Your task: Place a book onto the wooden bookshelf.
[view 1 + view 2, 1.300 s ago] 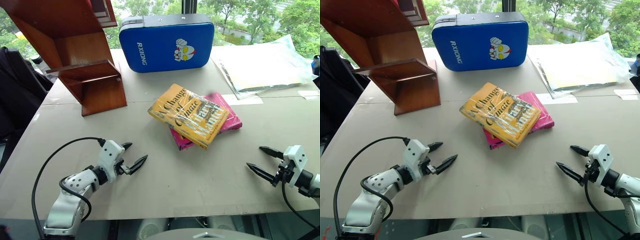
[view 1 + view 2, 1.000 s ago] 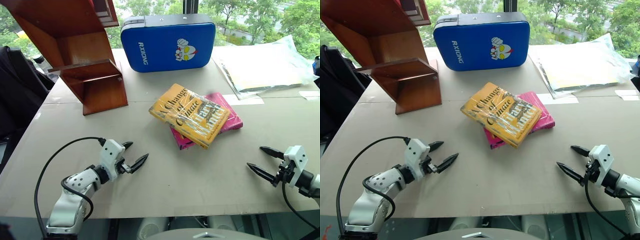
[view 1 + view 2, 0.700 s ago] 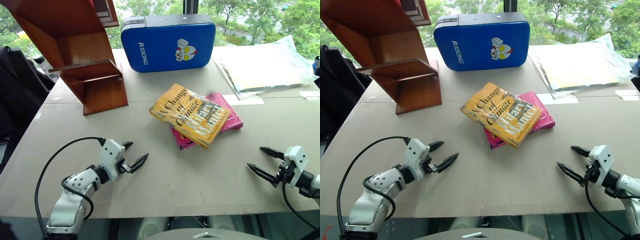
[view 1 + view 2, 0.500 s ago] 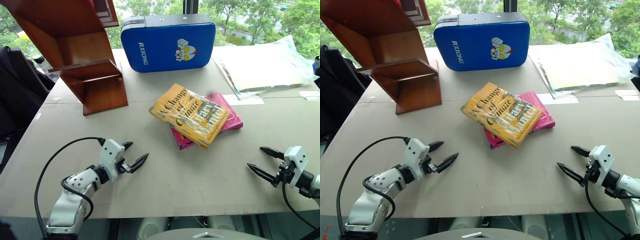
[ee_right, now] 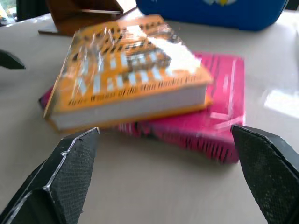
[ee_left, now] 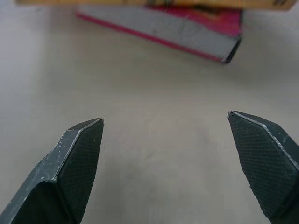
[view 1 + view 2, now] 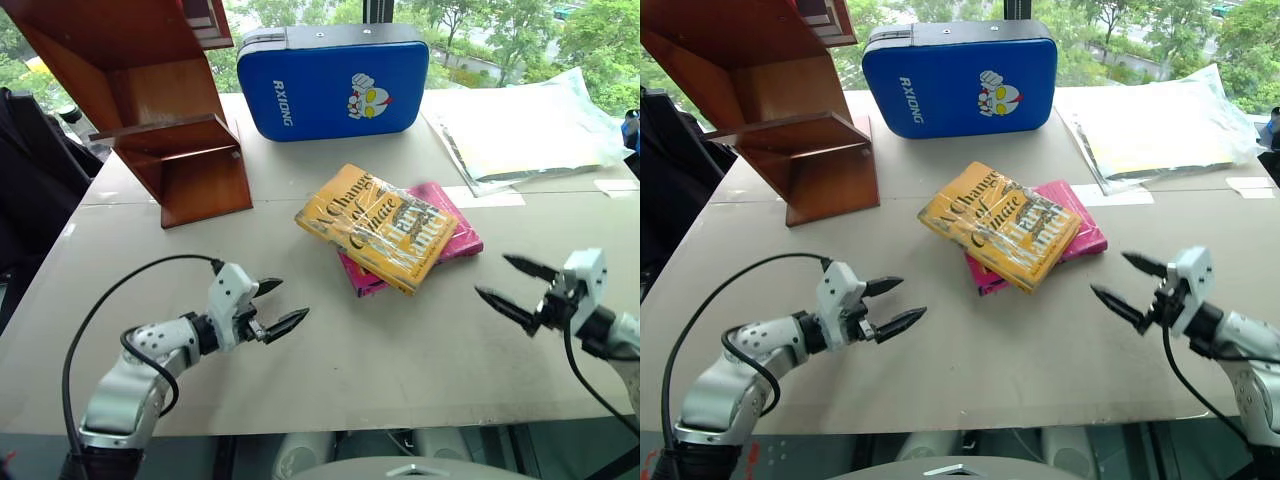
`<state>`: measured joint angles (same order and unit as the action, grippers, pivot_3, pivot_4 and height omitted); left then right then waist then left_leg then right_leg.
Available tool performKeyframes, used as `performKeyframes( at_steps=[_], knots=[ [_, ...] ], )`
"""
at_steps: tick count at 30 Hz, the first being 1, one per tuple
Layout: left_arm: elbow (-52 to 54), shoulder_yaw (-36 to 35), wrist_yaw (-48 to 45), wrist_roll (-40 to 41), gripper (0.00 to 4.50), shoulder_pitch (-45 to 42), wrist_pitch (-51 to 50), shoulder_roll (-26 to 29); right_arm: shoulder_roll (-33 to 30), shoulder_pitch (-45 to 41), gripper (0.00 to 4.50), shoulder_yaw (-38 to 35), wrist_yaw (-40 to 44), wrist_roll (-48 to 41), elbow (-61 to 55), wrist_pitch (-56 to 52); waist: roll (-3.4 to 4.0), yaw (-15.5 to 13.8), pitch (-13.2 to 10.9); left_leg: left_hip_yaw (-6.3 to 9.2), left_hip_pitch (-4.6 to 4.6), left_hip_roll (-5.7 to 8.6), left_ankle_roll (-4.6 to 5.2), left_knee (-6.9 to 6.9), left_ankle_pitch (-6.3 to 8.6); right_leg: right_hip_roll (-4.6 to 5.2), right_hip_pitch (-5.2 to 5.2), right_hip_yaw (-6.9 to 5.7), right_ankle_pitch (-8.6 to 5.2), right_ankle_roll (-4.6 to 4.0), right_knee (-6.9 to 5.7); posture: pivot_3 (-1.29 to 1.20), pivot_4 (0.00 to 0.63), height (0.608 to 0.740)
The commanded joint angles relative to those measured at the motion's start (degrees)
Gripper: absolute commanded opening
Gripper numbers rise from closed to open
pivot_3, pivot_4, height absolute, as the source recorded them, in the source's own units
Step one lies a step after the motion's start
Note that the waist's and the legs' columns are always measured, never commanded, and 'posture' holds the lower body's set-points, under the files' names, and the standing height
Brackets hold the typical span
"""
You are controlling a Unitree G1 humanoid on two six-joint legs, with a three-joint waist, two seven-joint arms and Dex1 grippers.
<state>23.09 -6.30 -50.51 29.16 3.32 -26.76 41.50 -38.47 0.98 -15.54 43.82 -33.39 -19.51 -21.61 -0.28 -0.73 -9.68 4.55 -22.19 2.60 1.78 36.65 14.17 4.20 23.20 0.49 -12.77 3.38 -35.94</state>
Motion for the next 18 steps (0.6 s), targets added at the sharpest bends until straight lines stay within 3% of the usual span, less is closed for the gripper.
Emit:
performKeyframes(
  at_steps=[1,8,9,11,14,17,18],
  knots=[
    [4.5,-3.9,-3.6,6.1,4.38,-3.2,-4.0,4.3,-2.0,-8.4,4.50,2.5,-7.1,3.3,-1.1,-7.3,0.00,0.1,0.0,-0.02,-0.17,0.01,0.00,0.01,0.00,-0.06,0.15,-0.02,0.07,-0.10,0.00,0.00,0.150,0.740],
    [6.1,-7.4,-4.4,10.2,4.38,-9.8,-8.7,9.9,-1.0,-33.1,4.50,14.3,-9.1,15.6,21.7,-9.2,-0.15,1.0,-0.1,-0.19,-0.64,0.05,-0.22,0.10,-0.15,-0.11,0.58,0.04,0.26,0.05,0.02,0.00,0.150,0.740],
    [6.4,-7.9,-3.7,10.7,4.50,-10.9,-9.8,10.6,-1.0,-35.7,3.94,16.0,-7.6,17.3,25.6,-8.4,-0.18,0.9,-0.2,-0.22,-0.66,0.06,-0.25,0.10,-0.17,-0.12,0.58,0.05,0.26,0.05,0.05,0.00,0.150,0.740],
    [8.3,-10.0,-1.4,12.1,4.50,-11.9,-13.9,12.7,0.1,-42.3,3.34,19.8,-5.8,21.6,36.1,-4.5,-0.32,1.1,-0.3,-0.19,-0.69,0.06,-0.27,0.13,-0.18,-0.13,0.59,0.03,0.26,0.05,0.04,0.00,0.150,0.740],
    [12.9,-13.6,0.0,13.9,4.50,-10.3,-18.9,16.4,2.6,-49.7,1.89,22.7,-3.5,25.5,49.0,1.5,-0.45,1.8,-0.5,-0.24,-0.72,0.06,-0.28,0.12,-0.19,-0.13,0.64,0.09,0.27,0.06,0.04,0.00,0.150,0.740],
    [16.8,-20.9,0.8,18.4,4.50,-7.9,-24.6,19.3,5.4,-55.5,0.34,24.5,-1.1,28.4,60.6,7.6,-0.48,2.4,-0.6,-0.33,-0.73,0.06,-0.30,0.07,-0.19,-0.13,0.73,0.24,0.27,0.07,0.04,0.00,0.150,0.740],
    [17.8,-23.5,1.0,19.5,4.50,-7.1,-26.1,20.0,6.2,-56.8,0.08,24.9,-0.4,29.3,63.6,9.4,-0.48,2.6,-0.6,-0.33,-0.73,0.05,-0.31,0.07,-0.18,-0.13,0.73,0.23,0.27,0.07,0.05,0.00,0.150,0.740]
  ],
)
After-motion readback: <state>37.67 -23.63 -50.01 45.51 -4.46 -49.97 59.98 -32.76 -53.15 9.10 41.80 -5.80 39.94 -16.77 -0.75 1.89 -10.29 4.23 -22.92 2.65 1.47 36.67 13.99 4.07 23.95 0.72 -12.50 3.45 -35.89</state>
